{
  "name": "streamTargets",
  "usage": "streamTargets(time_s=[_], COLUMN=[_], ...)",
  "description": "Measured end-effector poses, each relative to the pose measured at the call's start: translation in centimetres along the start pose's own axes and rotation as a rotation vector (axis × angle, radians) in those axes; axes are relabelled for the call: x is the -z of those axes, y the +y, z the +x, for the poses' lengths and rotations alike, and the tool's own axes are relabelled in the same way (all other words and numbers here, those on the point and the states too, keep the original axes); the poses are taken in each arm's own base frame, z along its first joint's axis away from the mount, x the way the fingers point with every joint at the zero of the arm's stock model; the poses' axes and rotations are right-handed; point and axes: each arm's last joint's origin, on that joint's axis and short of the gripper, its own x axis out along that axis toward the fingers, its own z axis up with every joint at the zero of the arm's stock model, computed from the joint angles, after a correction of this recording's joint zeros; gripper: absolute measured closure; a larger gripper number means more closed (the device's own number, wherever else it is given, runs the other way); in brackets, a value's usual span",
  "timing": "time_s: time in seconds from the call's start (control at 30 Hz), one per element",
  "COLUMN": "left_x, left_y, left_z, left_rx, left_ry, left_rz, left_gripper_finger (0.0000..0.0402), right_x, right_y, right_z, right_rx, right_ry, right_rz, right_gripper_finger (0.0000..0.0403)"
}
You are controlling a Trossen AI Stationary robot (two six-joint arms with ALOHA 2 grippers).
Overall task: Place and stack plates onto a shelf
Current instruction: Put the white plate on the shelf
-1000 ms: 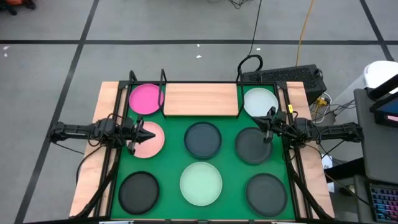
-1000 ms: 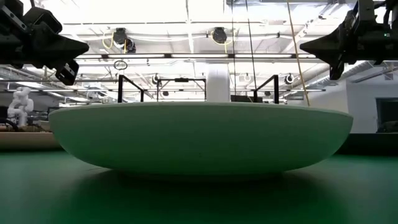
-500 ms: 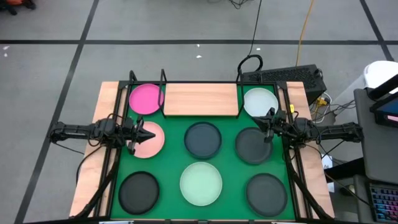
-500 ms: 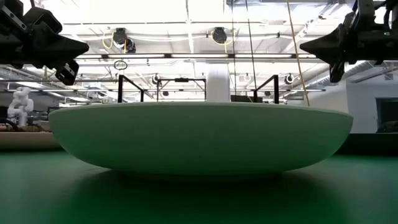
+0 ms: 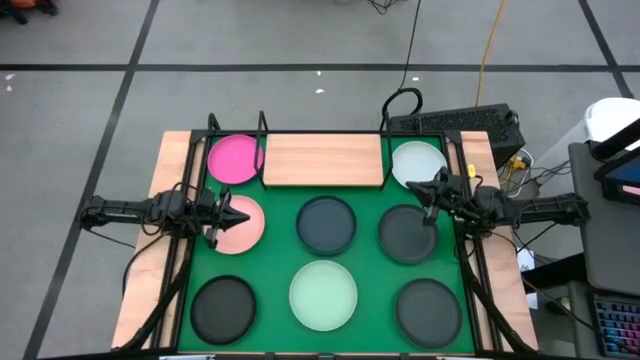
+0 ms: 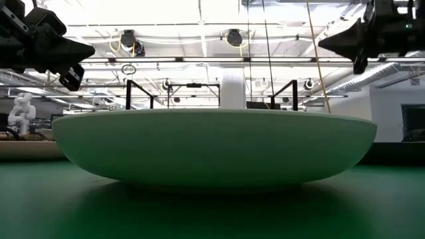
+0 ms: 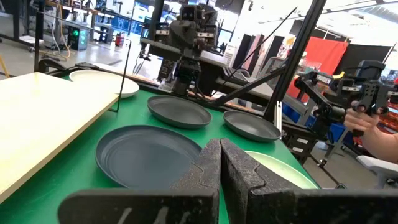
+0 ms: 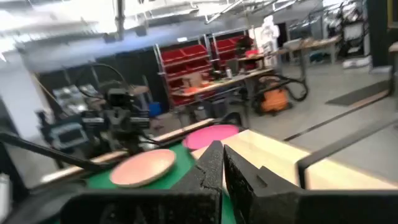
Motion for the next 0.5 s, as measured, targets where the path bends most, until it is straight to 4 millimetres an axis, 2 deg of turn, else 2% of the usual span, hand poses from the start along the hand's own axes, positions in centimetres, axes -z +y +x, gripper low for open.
streamTargets(time_s=[0.2,0.5], left_x=[0.0,0.0], left_y=[0.0,0.0], left_z=[0.0,0.0], left_rx=[0.001,0.001], left_ry=[-0.002,-0.003], left_rz=[0.0,0.0], left_gripper_finger=[0.0396,0.0396], right_x=[-1.2,-2.1], right_y=[0.9,2.3], right_z=[1.3,3.8], right_rx=[0.006,0.017], right_ry=[0.085,0.233], right_rz=[-0.215,-0.303], right_gripper_finger=[0.0403,0.0403])
